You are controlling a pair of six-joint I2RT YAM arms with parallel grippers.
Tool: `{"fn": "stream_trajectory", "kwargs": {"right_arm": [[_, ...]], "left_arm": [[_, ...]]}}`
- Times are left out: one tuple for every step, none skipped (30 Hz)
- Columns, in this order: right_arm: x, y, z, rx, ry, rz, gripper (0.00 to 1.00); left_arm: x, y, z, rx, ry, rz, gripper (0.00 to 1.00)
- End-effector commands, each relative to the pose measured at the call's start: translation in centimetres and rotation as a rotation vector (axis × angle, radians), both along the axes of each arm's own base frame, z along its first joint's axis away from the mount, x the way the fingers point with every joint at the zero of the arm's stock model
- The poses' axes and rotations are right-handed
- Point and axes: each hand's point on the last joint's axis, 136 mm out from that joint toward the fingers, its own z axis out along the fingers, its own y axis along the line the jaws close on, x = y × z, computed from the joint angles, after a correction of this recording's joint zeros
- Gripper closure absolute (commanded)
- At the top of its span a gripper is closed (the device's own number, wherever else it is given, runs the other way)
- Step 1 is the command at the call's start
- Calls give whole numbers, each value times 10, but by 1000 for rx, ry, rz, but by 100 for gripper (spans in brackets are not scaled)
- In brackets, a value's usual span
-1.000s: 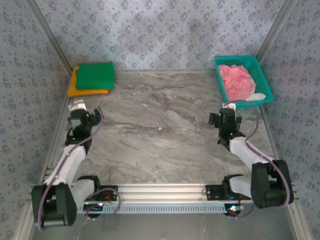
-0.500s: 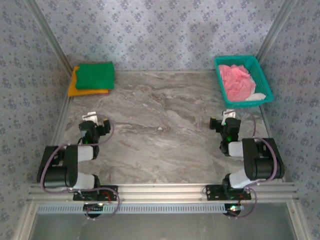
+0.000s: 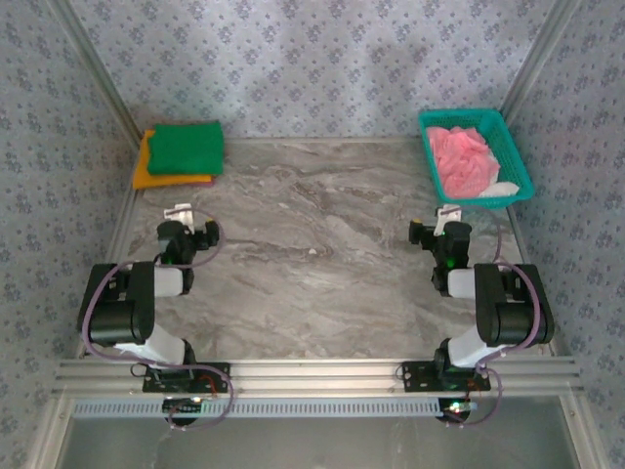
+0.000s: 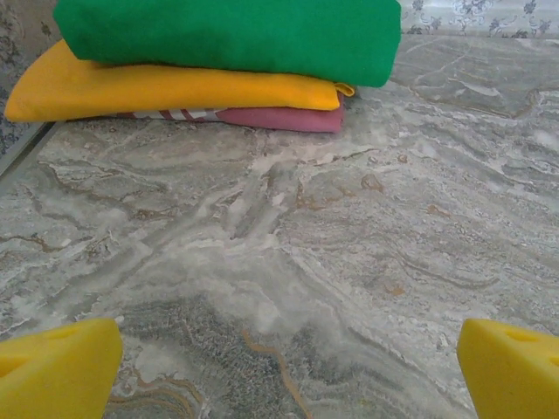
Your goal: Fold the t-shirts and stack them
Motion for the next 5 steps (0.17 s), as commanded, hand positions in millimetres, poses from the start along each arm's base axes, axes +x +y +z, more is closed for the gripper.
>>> {"fn": "stream_trajectory", "kwargs": {"right_arm": [[4, 1, 0, -10, 10, 14, 0], [4, 2, 0, -13, 8, 14, 0], [3, 2, 0, -19, 7, 12, 0], [3, 2, 1, -20, 4, 11, 0], [3, 2, 0, -20, 6, 11, 0]], "left_arm": [[3, -1, 2, 6, 0, -2, 2], [2, 0, 2, 7, 0, 0, 2], [2, -1, 2, 7, 0, -1, 2], [2, 0, 2, 7, 1, -1, 2], [3, 0, 3, 9, 0, -1, 2]]}}
